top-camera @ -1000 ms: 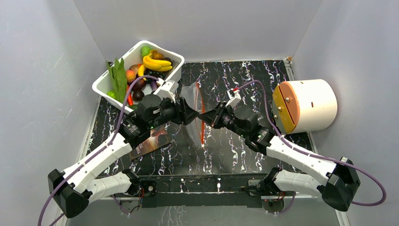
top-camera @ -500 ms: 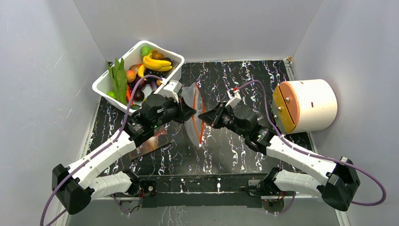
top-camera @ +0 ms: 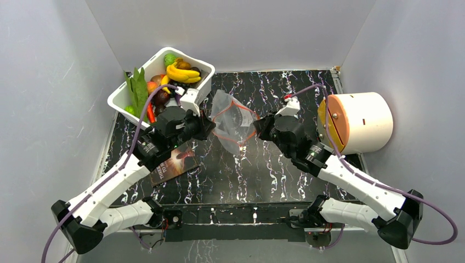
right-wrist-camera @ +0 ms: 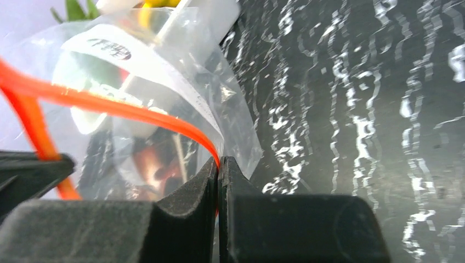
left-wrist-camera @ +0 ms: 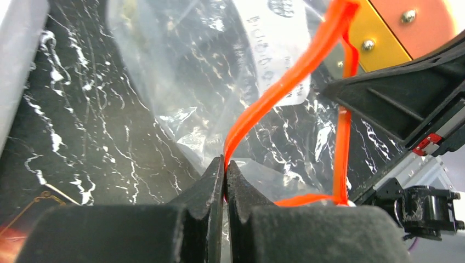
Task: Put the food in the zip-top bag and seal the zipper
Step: Open the zipper of the food storage bag.
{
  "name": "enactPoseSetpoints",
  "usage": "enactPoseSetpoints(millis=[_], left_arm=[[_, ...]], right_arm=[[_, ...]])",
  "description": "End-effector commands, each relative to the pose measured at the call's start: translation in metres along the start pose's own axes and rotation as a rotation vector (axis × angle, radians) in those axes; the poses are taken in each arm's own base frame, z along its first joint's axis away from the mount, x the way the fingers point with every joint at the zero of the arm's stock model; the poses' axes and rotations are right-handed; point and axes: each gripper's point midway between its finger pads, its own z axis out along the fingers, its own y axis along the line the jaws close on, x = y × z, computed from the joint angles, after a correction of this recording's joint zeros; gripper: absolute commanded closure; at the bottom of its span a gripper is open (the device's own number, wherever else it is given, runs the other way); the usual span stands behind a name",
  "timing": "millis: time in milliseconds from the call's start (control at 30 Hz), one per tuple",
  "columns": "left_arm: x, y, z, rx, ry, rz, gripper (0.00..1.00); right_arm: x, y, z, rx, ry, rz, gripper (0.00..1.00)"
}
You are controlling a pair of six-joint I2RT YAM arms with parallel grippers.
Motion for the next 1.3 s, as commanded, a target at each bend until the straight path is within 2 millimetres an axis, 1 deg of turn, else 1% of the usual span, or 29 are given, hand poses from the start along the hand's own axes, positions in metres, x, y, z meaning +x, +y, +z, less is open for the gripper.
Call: enactPoseSetpoints(millis=[0, 133, 267, 300, 367, 400, 467, 533, 567, 633, 767, 833, 867, 900, 933, 967, 1000, 1033, 1100, 1167, 1200, 1267], left_arm=[[-0.023, 0.009, -0.025, -0.083, -0.037, 0.029, 1.00], [-0.025, 0.000, -0.026, -0.046, -0.017, 0.019, 1.00], [-0.017, 0.003, -0.025, -0.063, 0.034, 0.021, 1.00], [-0.016, 0.003, -0.025, -0.066, 0.039, 0.019, 1.00], [-0.013, -0.001, -0.025, -0.039, 0.039, -0.003, 1.00], [-0.011, -0.007, -0.024, -0.002, 0.038, -0.019, 1.00], [-0.012, -0.023, -0.022, 0.087, 0.008, -0.051, 1.00], [-0.008, -0.032, -0.020, 0.144, 0.011, -0.087, 1.00], [-0.005, -0.035, -0.018, 0.162, 0.018, -0.100, 1.00], [-0.002, -0.040, -0.017, 0.188, 0.030, -0.108, 1.00], [0.000, -0.041, -0.018, 0.195, 0.043, -0.105, 1.00], [-0.002, -0.040, -0.020, 0.191, 0.035, -0.102, 1.00], [-0.003, -0.040, -0.021, 0.193, 0.029, -0.102, 1.00], [-0.004, -0.040, -0.022, 0.193, 0.022, -0.102, 1.00], [-0.004, -0.040, -0.022, 0.194, 0.019, -0.101, 1.00], [-0.004, -0.040, -0.023, 0.190, 0.019, -0.107, 1.00], [-0.004, -0.037, -0.024, 0.170, 0.020, -0.118, 1.00], [-0.005, -0.032, -0.026, 0.139, 0.024, -0.126, 1.00], [-0.007, -0.017, -0.030, 0.045, 0.037, -0.102, 1.00], [-0.012, 0.006, -0.039, -0.086, 0.032, -0.075, 1.00], [-0.013, 0.015, -0.043, -0.140, 0.028, -0.060, 1.00], [-0.014, 0.031, -0.047, -0.222, 0.025, -0.032, 1.00]], right_arm=[[-0.040, -0.026, -0.014, 0.179, -0.118, -0.095, 1.00], [-0.034, -0.025, -0.010, 0.175, -0.092, -0.100, 1.00], [-0.035, -0.024, -0.009, 0.182, -0.085, -0.102, 1.00], [-0.035, -0.021, -0.009, 0.168, -0.087, -0.099, 1.00], [-0.034, -0.004, -0.008, 0.068, -0.084, -0.086, 1.00], [-0.033, 0.007, -0.008, 0.005, -0.081, -0.077, 0.99], [-0.030, 0.025, -0.007, -0.092, -0.070, -0.064, 0.89], [-0.025, 0.037, -0.005, -0.141, -0.038, -0.060, 0.79], [-0.024, 0.042, -0.003, -0.153, -0.026, -0.062, 0.77], [-0.019, 0.046, 0.004, -0.155, 0.004, -0.072, 0.75], [-0.020, 0.049, 0.009, -0.149, 0.011, -0.080, 0.74], [-0.021, 0.047, 0.010, -0.136, 0.007, -0.084, 0.75], [-0.021, 0.044, 0.011, -0.122, 0.005, -0.088, 0.77], [-0.021, 0.041, 0.012, -0.110, 0.000, -0.094, 0.82], [-0.022, 0.037, 0.012, -0.095, -0.009, -0.108, 0.90], [-0.023, 0.032, 0.013, -0.071, -0.020, -0.127, 0.97], [-0.027, 0.022, 0.013, -0.022, -0.041, -0.147, 1.00], [-0.031, 0.008, 0.013, 0.049, -0.058, -0.166, 1.00], [-0.044, -0.024, 0.007, 0.219, -0.112, -0.199, 1.00], [-0.056, -0.044, -0.003, 0.324, -0.154, -0.223, 1.00], [-0.061, -0.048, -0.008, 0.344, -0.171, -0.230, 1.00], [-0.066, -0.049, -0.012, 0.348, -0.188, -0.231, 1.00]])
